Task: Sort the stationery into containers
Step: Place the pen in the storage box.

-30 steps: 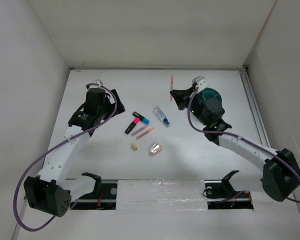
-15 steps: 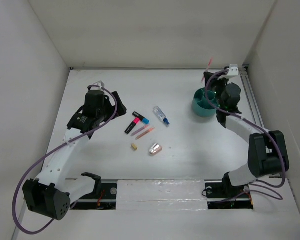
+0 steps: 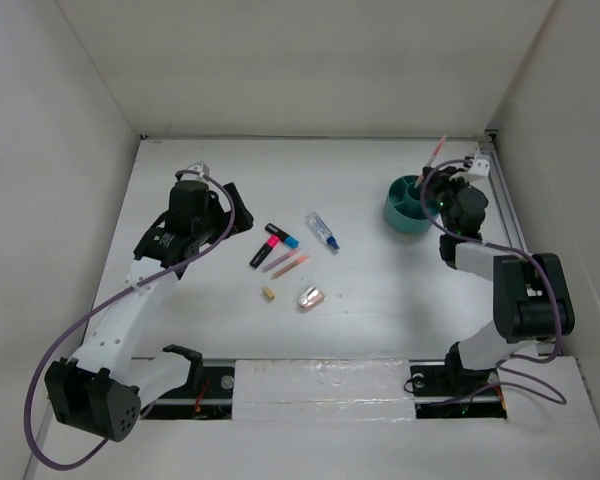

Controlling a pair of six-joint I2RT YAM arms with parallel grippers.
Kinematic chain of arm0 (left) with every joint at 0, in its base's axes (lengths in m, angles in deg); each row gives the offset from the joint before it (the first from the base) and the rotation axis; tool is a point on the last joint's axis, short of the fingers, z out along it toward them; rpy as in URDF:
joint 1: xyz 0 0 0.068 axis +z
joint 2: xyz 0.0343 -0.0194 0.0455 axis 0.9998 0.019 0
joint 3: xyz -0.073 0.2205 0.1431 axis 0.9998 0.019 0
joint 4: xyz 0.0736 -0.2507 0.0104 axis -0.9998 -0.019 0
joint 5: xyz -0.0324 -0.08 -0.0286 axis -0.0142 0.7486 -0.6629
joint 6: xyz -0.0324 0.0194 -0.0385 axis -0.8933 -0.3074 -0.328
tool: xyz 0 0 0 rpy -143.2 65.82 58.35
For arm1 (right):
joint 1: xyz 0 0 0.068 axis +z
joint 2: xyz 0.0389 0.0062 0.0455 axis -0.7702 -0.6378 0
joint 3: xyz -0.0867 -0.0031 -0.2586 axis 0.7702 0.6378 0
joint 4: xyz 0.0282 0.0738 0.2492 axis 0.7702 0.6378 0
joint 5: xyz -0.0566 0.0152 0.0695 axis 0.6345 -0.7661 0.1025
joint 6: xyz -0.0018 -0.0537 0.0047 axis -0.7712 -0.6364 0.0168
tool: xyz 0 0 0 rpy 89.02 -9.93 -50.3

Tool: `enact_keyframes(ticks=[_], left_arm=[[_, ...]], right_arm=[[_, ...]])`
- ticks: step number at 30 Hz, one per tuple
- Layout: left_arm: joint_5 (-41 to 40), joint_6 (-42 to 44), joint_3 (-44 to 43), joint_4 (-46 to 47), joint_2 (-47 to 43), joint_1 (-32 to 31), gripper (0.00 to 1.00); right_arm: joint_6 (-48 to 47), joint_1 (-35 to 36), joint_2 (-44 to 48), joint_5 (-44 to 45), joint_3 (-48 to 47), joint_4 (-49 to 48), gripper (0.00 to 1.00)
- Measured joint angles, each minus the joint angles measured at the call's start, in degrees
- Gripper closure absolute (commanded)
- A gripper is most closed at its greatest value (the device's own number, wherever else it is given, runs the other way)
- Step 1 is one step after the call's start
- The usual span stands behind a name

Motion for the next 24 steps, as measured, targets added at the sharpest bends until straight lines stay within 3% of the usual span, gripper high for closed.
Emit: enact_keyframes(ticks=[24], left_arm=[[0.9, 0.1, 0.0, 0.0, 0.2, 0.0, 0.01]], right_arm=[[2.2, -1.7, 0.1, 2.5, -1.8, 7.1, 1.00]])
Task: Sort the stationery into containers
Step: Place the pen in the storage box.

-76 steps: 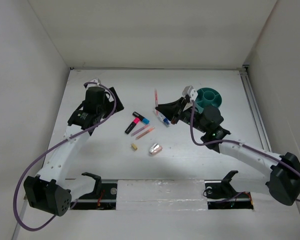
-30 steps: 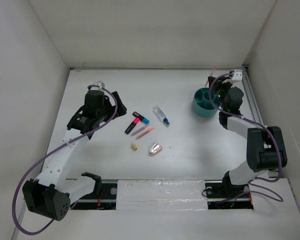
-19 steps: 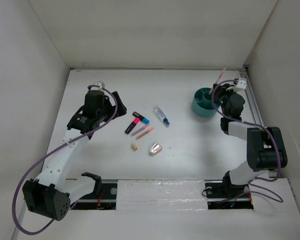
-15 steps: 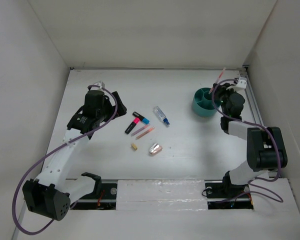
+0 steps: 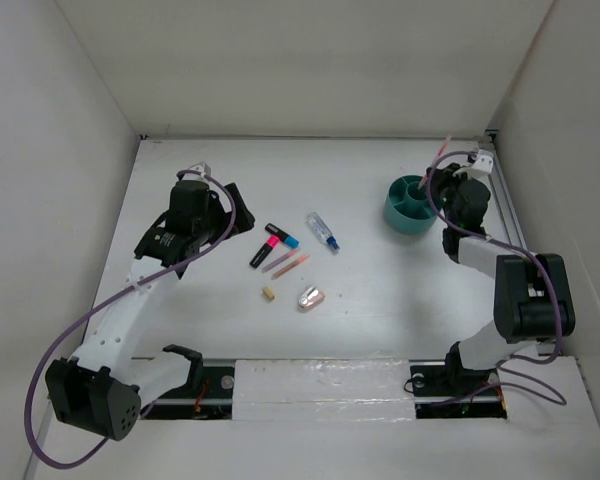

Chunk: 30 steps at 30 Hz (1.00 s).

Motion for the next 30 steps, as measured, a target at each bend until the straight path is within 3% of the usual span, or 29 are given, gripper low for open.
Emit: enact_keyframes(ticks=[12, 22, 30], left_arm=[[0.4, 0.0, 0.0, 0.0, 0.2, 0.0, 0.01], [0.7, 0.0, 0.0, 0.0, 0.2, 0.0, 0.01], [0.8, 0.0, 0.0, 0.0, 0.2, 0.0, 0.01]], right_arm=[[-2.5, 0.0, 1.9, 0.4, -0.8, 7.5, 1.00], [-8.3, -0.7, 1.9, -8.4, -2.6, 11.5, 1.00], [-9.9, -0.7, 1.8, -9.9, -6.9, 17.2, 1.00]])
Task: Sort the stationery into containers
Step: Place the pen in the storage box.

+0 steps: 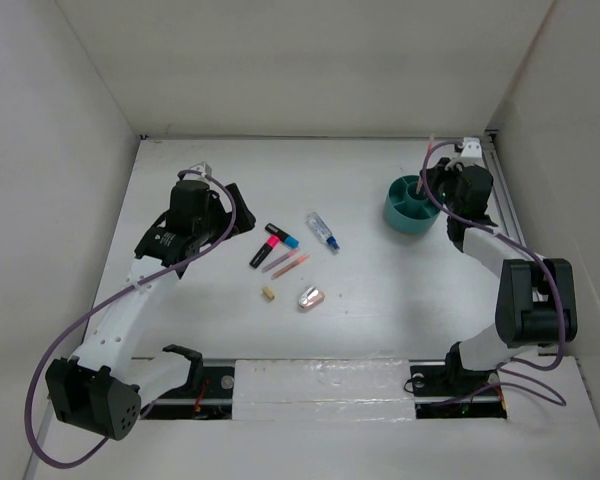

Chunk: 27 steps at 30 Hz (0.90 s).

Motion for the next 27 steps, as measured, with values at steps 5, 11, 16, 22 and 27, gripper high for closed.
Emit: enact_keyframes(ticks=[5, 11, 16, 22, 27], left_arm=[[0.2, 0.2, 0.0, 0.0, 0.0, 0.0, 0.01], [0.6, 0.4, 0.0, 0.0, 0.6, 0.0, 0.01], [0.7, 0.5, 0.1, 0.1, 0.6, 0.0, 0.01], [0.8, 0.4, 0.1, 0.2, 0.8, 0.0, 0.01], [1.0, 0.5, 0.1, 0.3, 1.2, 0.0, 0.01]], right_arm=[[-0.2, 0.0, 0.0, 0.0, -0.1, 3.3, 1.00], [-0.4, 0.0, 0.0, 0.3, -0.2, 5.8, 1.00], [-0.4, 0.0, -0.3, 0.9, -1.8, 8.8, 1.00], [-0.4, 0.0, -0.3, 1.5, -2.4, 10.5, 0.93], [-0.4, 0.4, -0.3, 2.3, -2.5, 12.2, 0.90]])
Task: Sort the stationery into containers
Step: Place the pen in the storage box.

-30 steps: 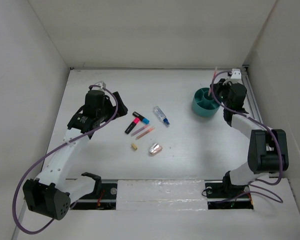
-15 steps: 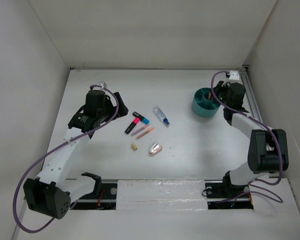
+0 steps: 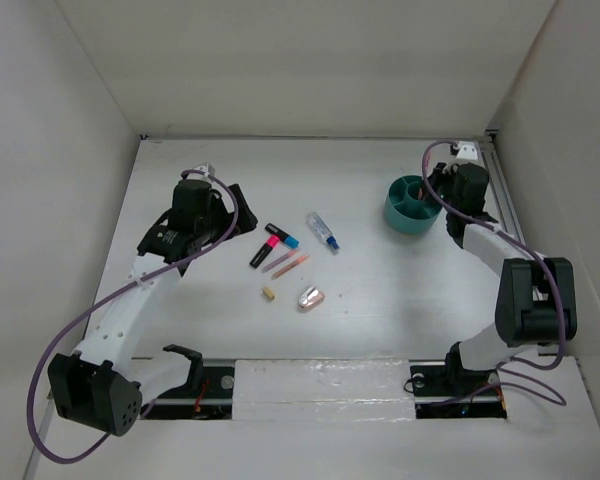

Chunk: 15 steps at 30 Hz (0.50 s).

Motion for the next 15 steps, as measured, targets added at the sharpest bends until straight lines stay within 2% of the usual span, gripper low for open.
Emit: enact_keyframes(ticks=[4, 7, 10, 11, 12, 15], left_arm=[[0.0, 0.0, 0.0, 0.0, 0.0, 0.0, 0.01], [0.0, 0.0, 0.0, 0.0, 0.0, 0.0, 0.01], [0.0, 0.0, 0.0, 0.0, 0.0, 0.0, 0.01], [0.0, 0.0, 0.0, 0.0, 0.0, 0.0, 0.01], [0.0, 0.0, 0.0, 0.0, 0.0, 0.0, 0.01], [0.0, 0.0, 0.0, 0.0, 0.0, 0.0, 0.01]], right_arm=[[0.0, 0.5, 0.0, 1.4, 0.0, 0.6, 0.89], [0.0, 0.7, 0.0, 1.9, 0.0, 1.0, 0.77], [-0.2, 0.9, 0.0, 2.3, 0.0, 1.0, 0.73], [-0.1, 1.0, 0.0, 2.5, 0.0, 1.2, 0.66], [0.0, 1.0, 0.0, 2.7, 0.0, 1.3, 0.63], [0.0, 1.1, 0.0, 3.0, 0.0, 1.3, 0.63]])
